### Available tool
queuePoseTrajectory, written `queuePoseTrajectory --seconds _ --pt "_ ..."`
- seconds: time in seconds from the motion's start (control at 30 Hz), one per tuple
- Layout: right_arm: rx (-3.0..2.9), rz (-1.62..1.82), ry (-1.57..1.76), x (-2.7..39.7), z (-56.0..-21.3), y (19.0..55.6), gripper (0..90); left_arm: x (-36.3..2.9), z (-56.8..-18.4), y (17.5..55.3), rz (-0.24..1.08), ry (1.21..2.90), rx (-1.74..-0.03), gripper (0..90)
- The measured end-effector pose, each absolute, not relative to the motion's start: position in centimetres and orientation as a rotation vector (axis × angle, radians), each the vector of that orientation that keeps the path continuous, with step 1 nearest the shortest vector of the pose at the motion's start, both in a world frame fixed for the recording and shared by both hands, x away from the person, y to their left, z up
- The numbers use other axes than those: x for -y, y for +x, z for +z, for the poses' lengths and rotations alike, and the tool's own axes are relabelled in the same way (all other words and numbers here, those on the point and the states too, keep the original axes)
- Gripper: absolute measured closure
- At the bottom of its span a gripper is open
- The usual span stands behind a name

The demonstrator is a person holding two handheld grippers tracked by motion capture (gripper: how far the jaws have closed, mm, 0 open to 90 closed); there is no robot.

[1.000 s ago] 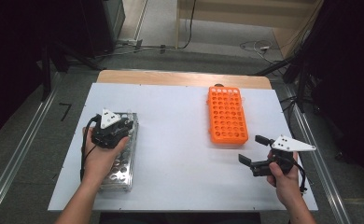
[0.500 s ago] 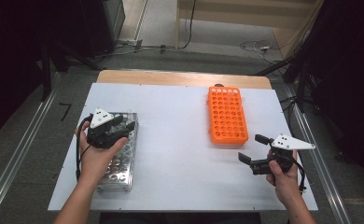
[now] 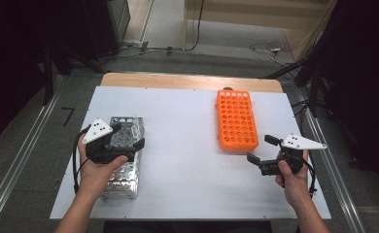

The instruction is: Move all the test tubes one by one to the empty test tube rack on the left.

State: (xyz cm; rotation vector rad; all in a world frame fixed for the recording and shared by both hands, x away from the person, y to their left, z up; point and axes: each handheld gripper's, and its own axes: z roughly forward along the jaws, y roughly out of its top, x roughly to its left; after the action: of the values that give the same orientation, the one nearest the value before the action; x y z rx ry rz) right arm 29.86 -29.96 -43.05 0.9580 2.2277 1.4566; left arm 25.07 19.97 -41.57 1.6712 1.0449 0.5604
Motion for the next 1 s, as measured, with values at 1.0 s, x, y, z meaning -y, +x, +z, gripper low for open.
queuePoseTrajectory --seconds 1.0 --pt "-2.21 1.398 1.099 29.3 -42.5 37.3 0.0 -18.3 -41.8 22.1 0.508 1.659 -0.925 0.0"
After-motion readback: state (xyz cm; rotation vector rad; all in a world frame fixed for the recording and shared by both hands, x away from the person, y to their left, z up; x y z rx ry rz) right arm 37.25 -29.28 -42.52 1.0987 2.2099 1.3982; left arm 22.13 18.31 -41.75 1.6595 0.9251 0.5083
